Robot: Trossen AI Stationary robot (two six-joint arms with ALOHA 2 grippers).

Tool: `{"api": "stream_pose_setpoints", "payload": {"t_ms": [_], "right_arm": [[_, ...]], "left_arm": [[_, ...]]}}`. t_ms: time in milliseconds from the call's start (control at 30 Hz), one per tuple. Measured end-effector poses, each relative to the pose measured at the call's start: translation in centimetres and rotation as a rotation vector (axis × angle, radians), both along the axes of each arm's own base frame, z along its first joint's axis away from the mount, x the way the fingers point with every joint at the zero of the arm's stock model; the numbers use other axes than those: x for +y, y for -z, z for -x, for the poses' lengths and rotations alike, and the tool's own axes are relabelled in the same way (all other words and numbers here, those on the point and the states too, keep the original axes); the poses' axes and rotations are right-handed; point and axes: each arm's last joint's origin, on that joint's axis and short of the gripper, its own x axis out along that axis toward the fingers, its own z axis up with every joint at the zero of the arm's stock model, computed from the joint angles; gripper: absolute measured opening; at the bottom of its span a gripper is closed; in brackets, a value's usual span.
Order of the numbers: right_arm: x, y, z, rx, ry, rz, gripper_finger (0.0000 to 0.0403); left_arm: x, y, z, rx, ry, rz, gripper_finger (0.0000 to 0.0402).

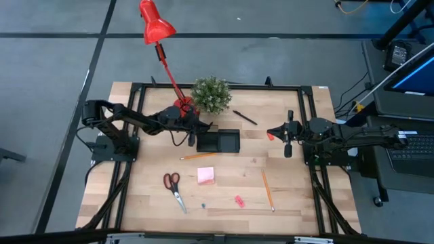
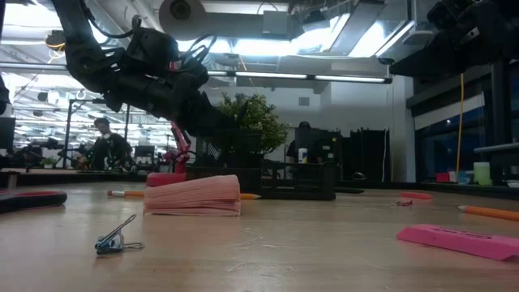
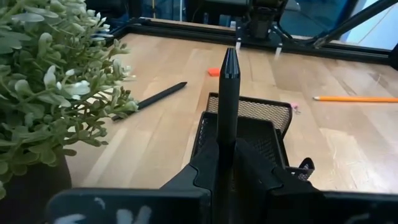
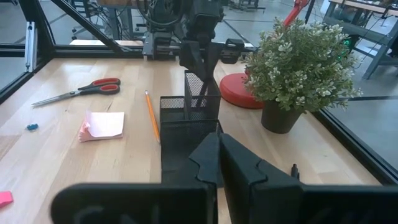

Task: Pick and place office supplies into organizer
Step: Put the black pen into the black desk organizer, then put the orange eraser into the black desk organizer

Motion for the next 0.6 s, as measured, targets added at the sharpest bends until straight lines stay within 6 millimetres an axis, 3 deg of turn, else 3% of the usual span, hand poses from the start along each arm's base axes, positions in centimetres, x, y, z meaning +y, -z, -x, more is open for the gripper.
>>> {"api": "stream_pose_setpoints", "payload": {"t_ms": [600], "right_arm": [[0.0,0.0,0.0,0.0,0.0,0.0,0.0019]], "left_arm": [[-0.57,-0.01,-0.18,0.003,-0.005,-0.017,0.0084]]}}
